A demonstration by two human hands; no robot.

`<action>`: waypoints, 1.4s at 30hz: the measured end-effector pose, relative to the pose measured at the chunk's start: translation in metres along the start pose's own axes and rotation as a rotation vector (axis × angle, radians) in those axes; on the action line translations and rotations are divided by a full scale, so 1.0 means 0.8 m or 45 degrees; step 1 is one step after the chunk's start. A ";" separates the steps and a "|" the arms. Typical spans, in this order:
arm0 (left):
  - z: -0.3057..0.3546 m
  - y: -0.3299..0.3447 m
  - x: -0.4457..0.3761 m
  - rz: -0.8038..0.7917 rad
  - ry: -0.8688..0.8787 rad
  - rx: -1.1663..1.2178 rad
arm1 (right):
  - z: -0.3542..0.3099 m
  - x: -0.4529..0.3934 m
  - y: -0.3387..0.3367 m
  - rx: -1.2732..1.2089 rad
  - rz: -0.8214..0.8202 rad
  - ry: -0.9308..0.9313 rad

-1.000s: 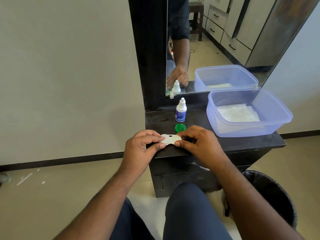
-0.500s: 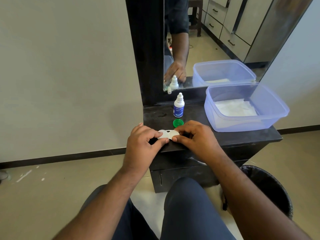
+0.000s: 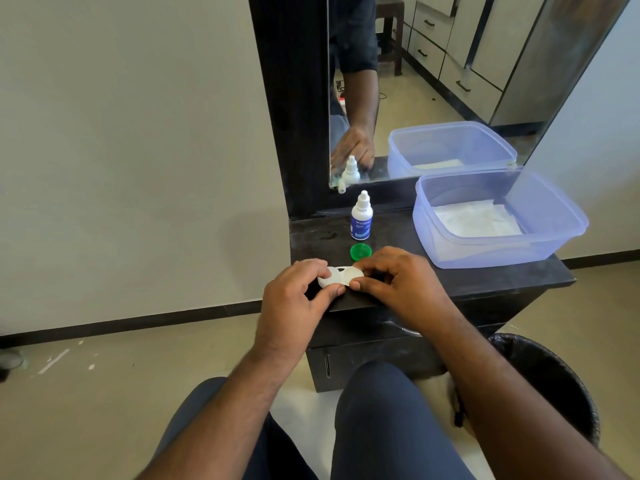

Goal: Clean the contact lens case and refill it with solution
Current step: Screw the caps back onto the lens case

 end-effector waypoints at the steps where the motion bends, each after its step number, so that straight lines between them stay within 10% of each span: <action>1: -0.001 0.000 -0.001 -0.022 0.005 0.027 | 0.000 0.000 0.000 -0.002 0.005 -0.003; 18: -0.003 -0.001 0.003 0.054 0.040 0.132 | -0.001 -0.001 0.000 -0.002 -0.033 0.003; 29: -0.013 -0.004 -0.024 -0.473 -0.116 0.258 | -0.001 -0.001 -0.001 0.006 -0.014 -0.007; 42: -0.009 -0.002 -0.031 -0.377 0.123 0.063 | 0.001 -0.003 0.001 0.014 -0.015 -0.013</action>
Point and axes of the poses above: each hand's wrist, its own x-axis away from the middle knuckle, its own y-axis out of the palm, z = x × y, the point moved 8 cm from there along -x, towards the middle knuckle, and after that the axes turned 6 degrees about x, right-handed, at the moved point
